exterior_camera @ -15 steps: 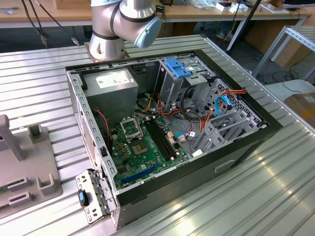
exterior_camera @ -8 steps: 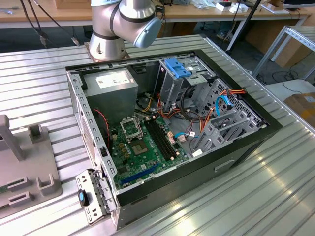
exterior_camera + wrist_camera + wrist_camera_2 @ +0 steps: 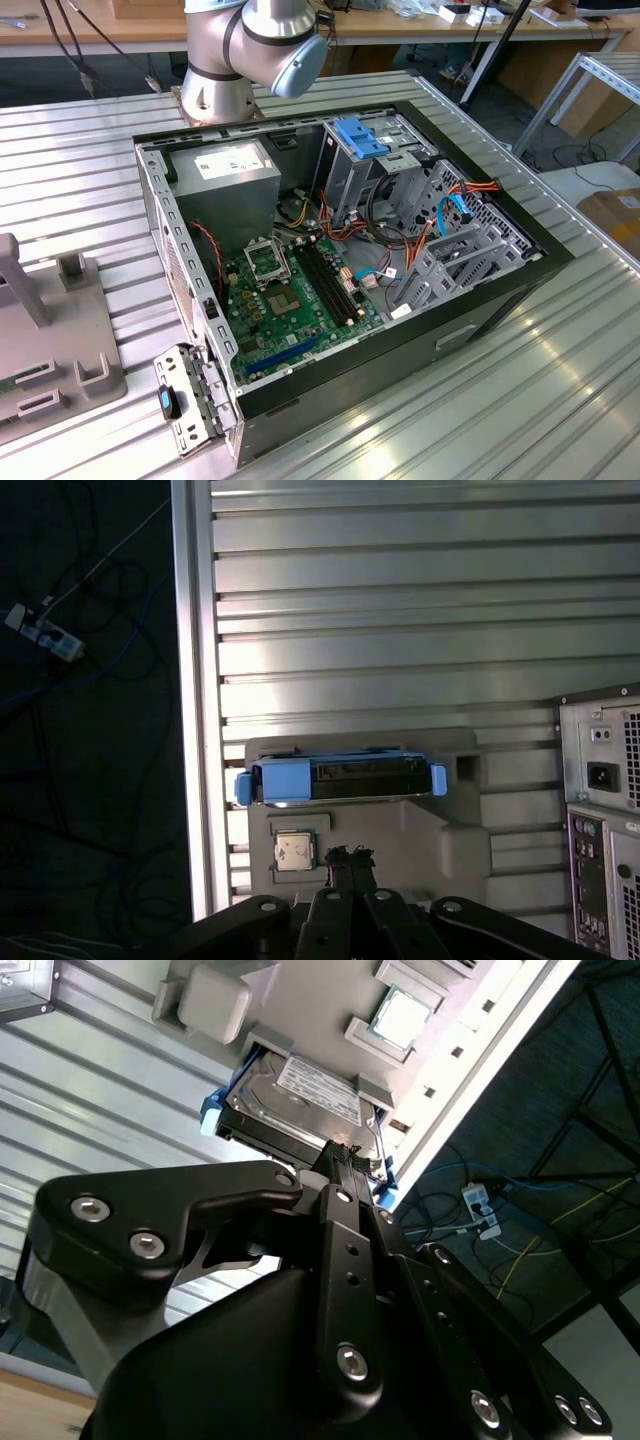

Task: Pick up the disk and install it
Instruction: 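Reach for the disk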

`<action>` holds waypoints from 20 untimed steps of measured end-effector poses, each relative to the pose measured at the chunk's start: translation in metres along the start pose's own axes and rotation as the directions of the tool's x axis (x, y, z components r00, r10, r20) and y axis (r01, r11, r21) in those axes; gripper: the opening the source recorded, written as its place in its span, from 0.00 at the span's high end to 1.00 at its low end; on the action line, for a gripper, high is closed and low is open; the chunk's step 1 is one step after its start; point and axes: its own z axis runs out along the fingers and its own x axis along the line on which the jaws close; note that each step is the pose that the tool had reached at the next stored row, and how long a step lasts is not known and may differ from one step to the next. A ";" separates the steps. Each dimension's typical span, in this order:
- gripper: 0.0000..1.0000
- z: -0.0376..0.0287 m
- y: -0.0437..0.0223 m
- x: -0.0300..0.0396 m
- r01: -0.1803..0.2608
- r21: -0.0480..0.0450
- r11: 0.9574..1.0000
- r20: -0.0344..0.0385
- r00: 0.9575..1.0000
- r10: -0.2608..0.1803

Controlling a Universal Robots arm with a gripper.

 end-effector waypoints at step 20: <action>0.89 0.0005 0.0075 0.0014 0.000 0.000 1.000 0.000 1.000 0.000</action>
